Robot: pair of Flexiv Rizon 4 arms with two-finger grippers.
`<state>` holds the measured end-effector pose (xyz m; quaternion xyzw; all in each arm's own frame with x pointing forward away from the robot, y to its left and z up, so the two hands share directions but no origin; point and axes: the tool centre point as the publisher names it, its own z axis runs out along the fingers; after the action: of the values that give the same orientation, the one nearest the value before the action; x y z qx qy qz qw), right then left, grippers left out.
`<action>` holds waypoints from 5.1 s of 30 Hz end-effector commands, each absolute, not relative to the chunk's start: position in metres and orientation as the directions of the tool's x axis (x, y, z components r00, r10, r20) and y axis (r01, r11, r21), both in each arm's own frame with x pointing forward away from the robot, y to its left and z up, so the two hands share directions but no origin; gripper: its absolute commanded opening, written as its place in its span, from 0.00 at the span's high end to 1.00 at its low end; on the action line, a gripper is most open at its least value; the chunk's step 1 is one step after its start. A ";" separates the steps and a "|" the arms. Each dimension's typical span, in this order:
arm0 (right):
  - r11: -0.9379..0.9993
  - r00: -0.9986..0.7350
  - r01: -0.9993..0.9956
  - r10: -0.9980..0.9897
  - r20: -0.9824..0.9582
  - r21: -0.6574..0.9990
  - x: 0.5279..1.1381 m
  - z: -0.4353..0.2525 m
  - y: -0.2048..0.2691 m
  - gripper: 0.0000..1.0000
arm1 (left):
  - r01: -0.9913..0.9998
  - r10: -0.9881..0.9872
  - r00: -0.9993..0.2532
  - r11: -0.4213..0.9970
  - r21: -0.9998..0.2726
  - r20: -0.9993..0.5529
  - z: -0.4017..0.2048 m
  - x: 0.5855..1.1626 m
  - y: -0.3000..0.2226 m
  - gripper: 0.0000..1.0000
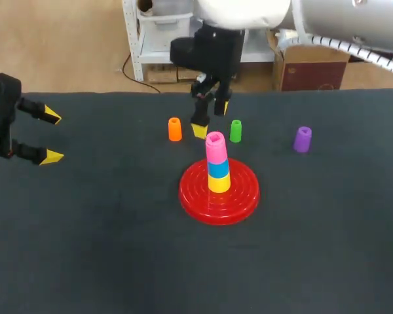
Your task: Pick up and stack the cylinders on the red base in this order: pink,purple,orange,green
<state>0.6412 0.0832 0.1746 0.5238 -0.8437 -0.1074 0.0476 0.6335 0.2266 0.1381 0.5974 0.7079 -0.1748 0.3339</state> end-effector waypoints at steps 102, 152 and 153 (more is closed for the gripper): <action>0.466 -0.468 -0.883 -0.883 0.027 -0.053 0.745 0.038 -0.144 0.00 | 0.962 0.728 -0.061 0.226 0.155 -0.683 0.137 0.633 0.227 0.00; 0.492 -0.492 -0.866 -0.870 0.028 0.093 0.759 0.019 -0.142 1.00 | 0.962 0.728 -0.061 0.226 0.155 -0.683 0.137 0.633 0.227 0.00; 0.493 -0.493 -0.865 -0.870 0.028 0.094 0.757 0.019 -0.143 1.00 | 0.962 0.728 -0.061 0.226 0.155 -0.683 0.137 0.633 0.227 0.00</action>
<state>0.7619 -0.1409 0.0183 0.5025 -0.8630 -0.0335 0.0399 0.6335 0.2267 0.1380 0.5974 0.7079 -0.1747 0.3339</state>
